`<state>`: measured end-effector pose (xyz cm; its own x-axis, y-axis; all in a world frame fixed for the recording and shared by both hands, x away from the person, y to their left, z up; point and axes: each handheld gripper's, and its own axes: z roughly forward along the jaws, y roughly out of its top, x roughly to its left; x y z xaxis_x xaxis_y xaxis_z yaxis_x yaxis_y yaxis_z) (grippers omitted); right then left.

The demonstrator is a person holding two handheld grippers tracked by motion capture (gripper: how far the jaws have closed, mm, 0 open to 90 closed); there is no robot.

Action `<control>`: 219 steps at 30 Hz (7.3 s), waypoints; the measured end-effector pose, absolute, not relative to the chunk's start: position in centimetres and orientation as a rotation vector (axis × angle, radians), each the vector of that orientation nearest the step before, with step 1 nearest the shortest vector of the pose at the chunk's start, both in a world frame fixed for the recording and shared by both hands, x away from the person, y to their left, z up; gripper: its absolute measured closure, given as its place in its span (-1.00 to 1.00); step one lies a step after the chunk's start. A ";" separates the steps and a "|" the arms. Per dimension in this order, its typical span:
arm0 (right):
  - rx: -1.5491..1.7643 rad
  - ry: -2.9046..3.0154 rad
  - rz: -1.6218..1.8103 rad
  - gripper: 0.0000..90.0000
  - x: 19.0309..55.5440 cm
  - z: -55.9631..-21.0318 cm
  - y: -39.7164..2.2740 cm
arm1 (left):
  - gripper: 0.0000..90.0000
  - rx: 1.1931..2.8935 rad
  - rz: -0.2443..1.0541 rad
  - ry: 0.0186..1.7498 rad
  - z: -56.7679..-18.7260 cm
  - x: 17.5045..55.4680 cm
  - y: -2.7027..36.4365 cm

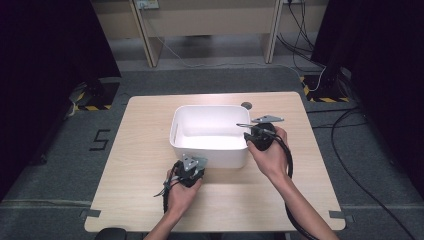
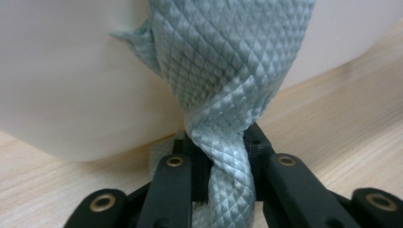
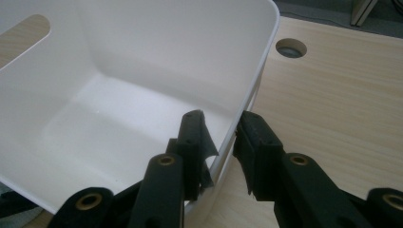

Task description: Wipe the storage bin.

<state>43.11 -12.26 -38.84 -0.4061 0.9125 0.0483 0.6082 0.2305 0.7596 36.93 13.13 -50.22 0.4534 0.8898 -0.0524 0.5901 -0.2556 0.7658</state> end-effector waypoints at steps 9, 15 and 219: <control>1.400 2.098 1.010 0.59 43.1 -38.9 -12.2 | 0.72 1.966 0.512 1.240 -50.4 37.1 12.8; 1.400 2.098 1.009 0.59 43.1 -38.9 -12.2 | 0.72 1.975 0.506 1.227 -50.4 37.1 12.2; 1.405 2.095 1.012 0.56 43.2 -38.9 -12.2 | 0.72 1.909 0.568 1.031 -45.8 36.1 6.3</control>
<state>43.16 -12.18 -38.93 -0.4006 0.9149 0.0506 0.6083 0.2242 0.7614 36.10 6.32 -45.82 0.5533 0.8329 -0.0103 0.4368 -0.2796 0.8550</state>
